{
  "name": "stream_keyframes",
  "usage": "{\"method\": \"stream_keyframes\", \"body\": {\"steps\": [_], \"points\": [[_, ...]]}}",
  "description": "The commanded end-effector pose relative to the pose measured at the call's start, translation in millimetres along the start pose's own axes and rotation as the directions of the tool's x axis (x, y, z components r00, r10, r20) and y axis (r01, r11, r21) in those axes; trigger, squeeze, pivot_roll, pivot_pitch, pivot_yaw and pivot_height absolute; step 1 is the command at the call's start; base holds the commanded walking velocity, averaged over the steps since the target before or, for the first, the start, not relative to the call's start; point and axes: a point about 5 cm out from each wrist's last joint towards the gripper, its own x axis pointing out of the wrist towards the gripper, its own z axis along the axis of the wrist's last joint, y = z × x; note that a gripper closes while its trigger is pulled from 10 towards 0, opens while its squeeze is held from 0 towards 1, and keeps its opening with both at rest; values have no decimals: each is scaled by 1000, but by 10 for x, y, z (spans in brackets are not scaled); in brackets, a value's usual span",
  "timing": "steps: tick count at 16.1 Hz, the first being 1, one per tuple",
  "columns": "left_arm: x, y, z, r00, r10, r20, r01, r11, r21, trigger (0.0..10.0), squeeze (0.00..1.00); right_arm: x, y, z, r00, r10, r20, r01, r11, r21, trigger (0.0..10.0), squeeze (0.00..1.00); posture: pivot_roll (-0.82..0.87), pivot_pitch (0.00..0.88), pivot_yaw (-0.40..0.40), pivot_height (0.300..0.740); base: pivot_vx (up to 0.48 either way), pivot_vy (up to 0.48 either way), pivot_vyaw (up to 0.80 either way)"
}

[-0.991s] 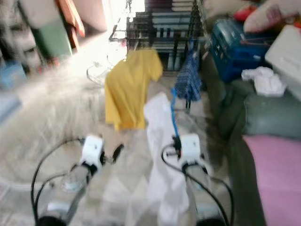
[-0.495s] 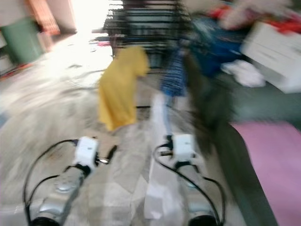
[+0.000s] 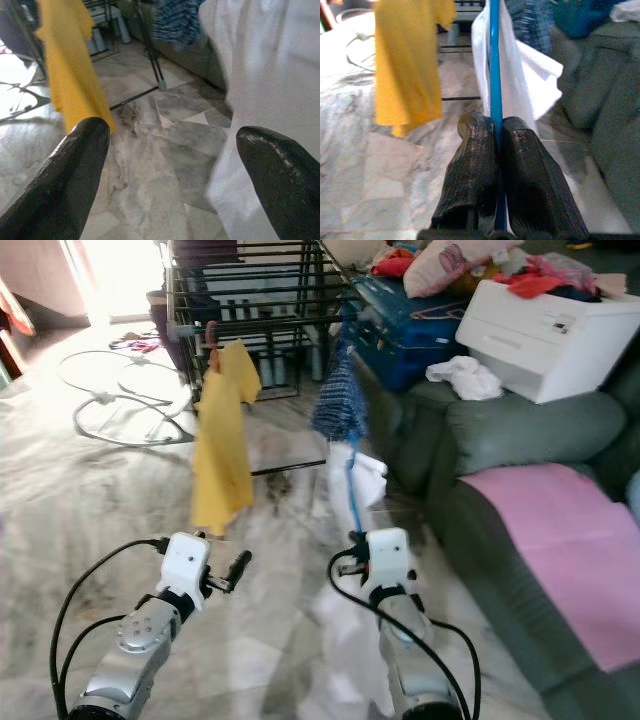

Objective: Hang hanger

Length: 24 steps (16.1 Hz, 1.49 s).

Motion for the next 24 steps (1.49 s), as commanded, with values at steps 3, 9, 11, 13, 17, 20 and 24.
{"method": "stream_keyframes", "body": {"steps": [3, 9, 11, 13, 17, 20, 24], "points": [[7, -135, 12, 997, -82, 6, 82, 995, -48, 10000, 0, 50, -46, 223, 996, 17, 89, -19, 1000, 21, 10000, 0, -184, 14, 17, 740, 0, 0, 0], [10, -192, 65, 991, -131, 29, 133, 988, -83, 10000, 0, 356, 143, 800, 958, 143, 248, -176, 978, 116, 10000, 0, -186, 21, 22, 740, 0, 0, 0], [8, -195, 94, 989, -138, 48, 142, 986, -92, 10000, 0, 435, 266, 977, 936, 207, 284, -255, 956, 143, 10000, 0, -176, 23, 22, 740, 0, 0, 0], [-8, -177, 91, 990, -134, 47, 138, 987, -87, 10000, 0, 469, 336, 1045, 929, 217, 301, -275, 947, 168, 10000, 0, -169, 24, 23, 740, 0, 0, 0], [-13, -223, 140, 983, -164, 79, 173, 977, -127, 10000, 0, 489, 418, 1083, 918, 244, 313, -317, 924, 212, 10000, 0, -173, 27, 25, 740, 0, 0, 0], [22, -324, 282, 960, -232, 159, 261, 945, -197, 10000, 0, 563, 475, 1127, 905, 257, 340, -354, 897, 264, 10000, 0, -182, 28, 27, 740, 0, 0, 0], [59, -458, 383, 921, -332, 205, 372, 906, -204, 10000, 0, 744, 459, 1436, 899, 213, 382, -329, 905, 271, 10000, 0, -178, 31, 16, 740, 0, 0, 0]]}}
